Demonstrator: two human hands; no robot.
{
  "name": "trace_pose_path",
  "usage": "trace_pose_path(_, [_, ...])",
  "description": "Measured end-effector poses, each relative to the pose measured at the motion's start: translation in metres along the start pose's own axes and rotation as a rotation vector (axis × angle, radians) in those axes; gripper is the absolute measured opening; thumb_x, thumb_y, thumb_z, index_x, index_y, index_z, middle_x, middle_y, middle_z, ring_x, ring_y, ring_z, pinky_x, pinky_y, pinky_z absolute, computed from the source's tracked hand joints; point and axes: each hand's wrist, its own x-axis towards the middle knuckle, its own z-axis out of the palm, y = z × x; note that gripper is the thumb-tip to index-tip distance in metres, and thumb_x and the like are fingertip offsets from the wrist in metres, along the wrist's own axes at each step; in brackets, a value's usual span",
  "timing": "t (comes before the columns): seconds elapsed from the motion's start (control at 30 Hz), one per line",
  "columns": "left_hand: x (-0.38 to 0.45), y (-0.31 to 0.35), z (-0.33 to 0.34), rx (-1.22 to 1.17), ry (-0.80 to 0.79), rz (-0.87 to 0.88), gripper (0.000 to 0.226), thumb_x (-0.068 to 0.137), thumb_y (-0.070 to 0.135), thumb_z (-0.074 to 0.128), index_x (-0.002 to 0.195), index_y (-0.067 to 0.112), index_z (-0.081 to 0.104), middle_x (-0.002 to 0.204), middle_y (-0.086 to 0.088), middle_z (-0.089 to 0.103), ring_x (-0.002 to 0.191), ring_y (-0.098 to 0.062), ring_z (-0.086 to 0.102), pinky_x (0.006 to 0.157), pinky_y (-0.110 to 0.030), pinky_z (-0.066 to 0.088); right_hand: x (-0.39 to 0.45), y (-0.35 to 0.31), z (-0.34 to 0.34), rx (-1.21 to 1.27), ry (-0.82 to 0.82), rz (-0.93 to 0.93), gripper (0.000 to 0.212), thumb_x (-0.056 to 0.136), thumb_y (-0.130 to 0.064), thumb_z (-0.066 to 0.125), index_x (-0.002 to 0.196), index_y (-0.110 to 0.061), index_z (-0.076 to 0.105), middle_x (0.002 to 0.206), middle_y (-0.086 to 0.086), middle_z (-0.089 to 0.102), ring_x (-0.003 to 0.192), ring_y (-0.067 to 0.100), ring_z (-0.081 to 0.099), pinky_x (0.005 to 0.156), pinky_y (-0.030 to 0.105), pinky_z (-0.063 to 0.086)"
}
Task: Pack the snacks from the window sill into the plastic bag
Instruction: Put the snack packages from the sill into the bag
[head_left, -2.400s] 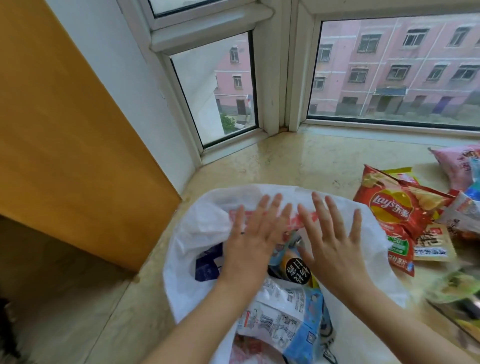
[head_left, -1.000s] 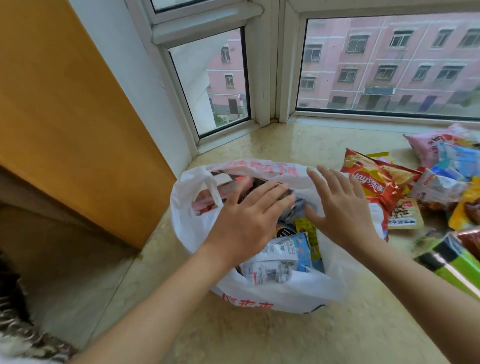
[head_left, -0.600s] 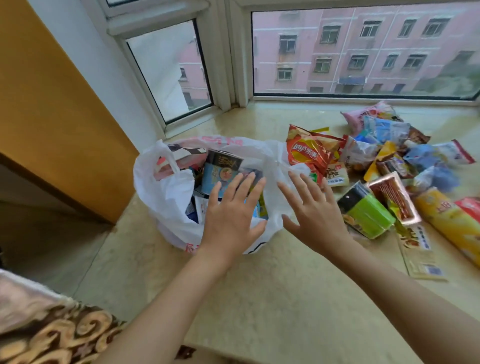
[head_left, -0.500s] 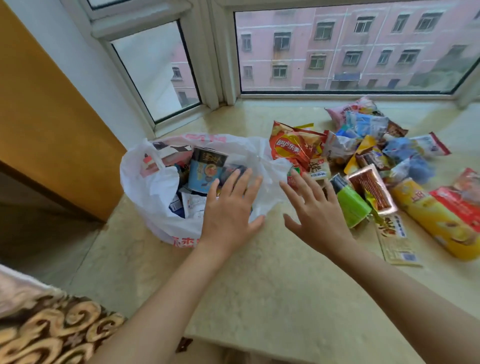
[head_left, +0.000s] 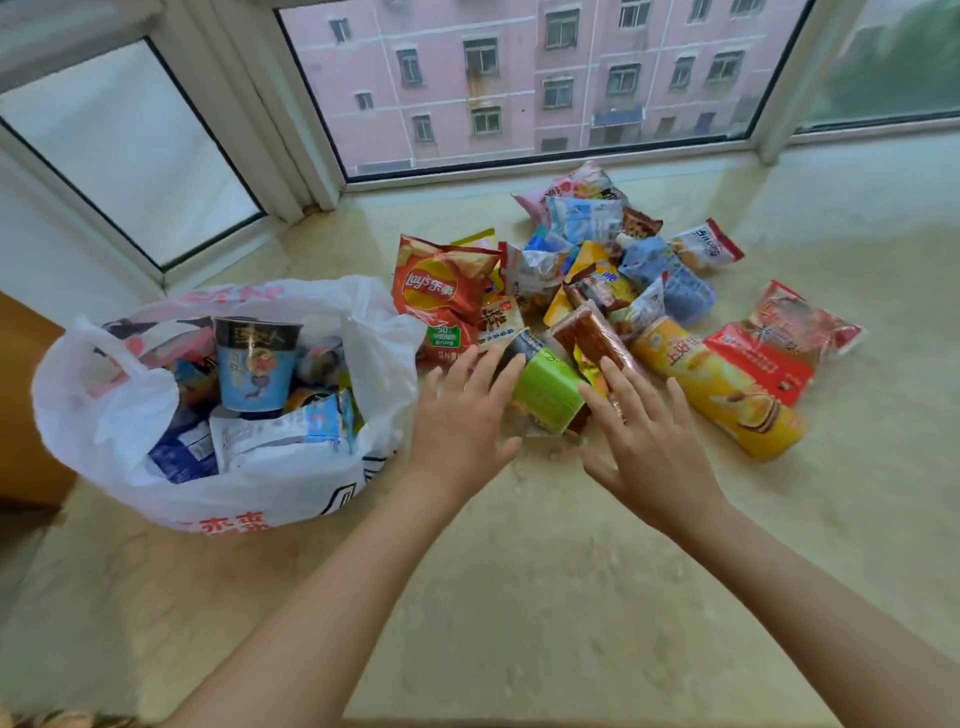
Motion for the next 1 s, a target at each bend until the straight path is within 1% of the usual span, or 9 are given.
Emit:
trace_pose_path(0.13, [0.035,0.013,0.025,-0.185,-0.202,-0.247,0.092,0.078,0.072,0.052,0.150,0.041,0.003,0.159,0.000,0.009,0.139,-0.030,0.027,0.099,-0.050,0.039,0.014,0.017,0.013,0.019,-0.046,0.072,0.065,0.083,-0.051,0.042,0.137,-0.015,0.049,0.148,0.018,0.039,0.132,0.034,0.042,0.102,0.060,0.034])
trace_pose_path(0.23, [0.052,0.024,0.045,-0.429,-0.306,-0.471,0.090,0.080,0.078,0.041,0.148,0.043,-0.007,0.160,-0.002,-0.003,0.131,-0.038,0.039,0.097,-0.049,0.041,0.029,0.023,0.023,0.038,-0.061,0.085,0.066,0.082,-0.051,0.044,0.138,-0.016,0.048,0.147,0.019,0.041,0.128,0.035,0.046,0.100,0.058,0.038])
trace_pose_path(0.37, [0.076,0.044,0.070,-0.614,-0.206,-0.617,0.088,0.076,0.080,0.044,0.145,0.048,0.000,0.159,-0.001,0.000,0.136,-0.039,0.033,0.098,-0.051,0.043,0.048,0.032,0.042,0.032,-0.062,0.105,0.067,0.078,-0.039,0.069,0.137,-0.015,0.049,0.147,0.021,0.039,0.125,0.039,0.049,0.097,0.057,0.041])
trace_pose_path(0.47, [0.093,0.058,0.083,-0.673,-0.096,-0.698,0.093,0.070,0.078,0.056,0.143,0.049,0.006,0.157,0.000,-0.003,0.141,-0.039,0.019,0.098,-0.053,0.044,0.057,0.037,0.054,0.085,-0.069,0.119,0.074,0.072,-0.033,0.074,0.139,-0.013,0.047,0.145,0.023,0.041,0.123,0.040,0.051,0.093,0.053,0.047])
trace_pose_path(0.57, [0.100,0.067,0.092,-0.665,0.006,-0.751,0.095,0.069,0.069,0.065,0.143,0.047,0.009,0.157,-0.002,-0.005,0.141,-0.039,0.014,0.098,-0.054,0.045,0.063,0.034,0.061,0.175,-0.096,0.116,0.081,0.067,-0.032,0.076,0.140,-0.014,0.046,0.142,0.023,0.045,0.119,0.037,0.056,0.080,0.045,0.055])
trace_pose_path(0.63, [0.101,0.067,0.096,-0.694,0.043,-0.771,0.097,0.068,0.063,0.070,0.143,0.045,0.010,0.156,0.000,-0.004,0.141,-0.037,0.017,0.098,-0.054,0.045,0.065,0.031,0.064,0.225,-0.113,0.120,0.082,0.066,-0.025,0.076,0.141,-0.015,0.045,0.142,0.020,0.046,0.116,0.036,0.058,0.069,0.042,0.057])
trace_pose_path(0.73, [0.096,0.062,0.100,-0.774,0.049,-0.781,0.108,0.059,0.066,0.076,0.142,0.042,0.011,0.155,0.001,-0.003,0.139,-0.034,0.027,0.100,-0.049,0.046,0.067,0.032,0.069,0.291,-0.140,0.167,0.079,0.071,-0.013,0.072,0.143,-0.019,0.041,0.146,0.013,0.043,0.116,0.032,0.058,0.066,0.040,0.056])
trace_pose_path(0.87, [0.091,0.058,0.093,-0.806,-0.001,-0.793,0.107,0.055,0.063,0.081,0.138,0.037,0.018,0.146,0.000,0.013,0.119,-0.030,0.051,0.086,-0.041,0.054,0.065,0.037,0.071,0.356,-0.075,0.118,0.066,0.067,0.002,0.068,0.131,-0.012,0.055,0.135,0.015,0.056,0.087,0.036,0.069,0.053,0.040,0.055])
trace_pose_path(1.0, [0.084,0.054,0.088,-0.862,0.014,-0.795,0.100,0.056,0.050,0.086,0.132,0.037,0.024,0.137,0.003,0.021,0.113,-0.022,0.053,0.082,-0.034,0.053,0.061,0.043,0.070,0.360,-0.046,0.024,0.067,0.069,0.008,0.064,0.132,-0.013,0.055,0.126,0.011,0.062,0.077,0.037,0.069,0.049,0.039,0.054])
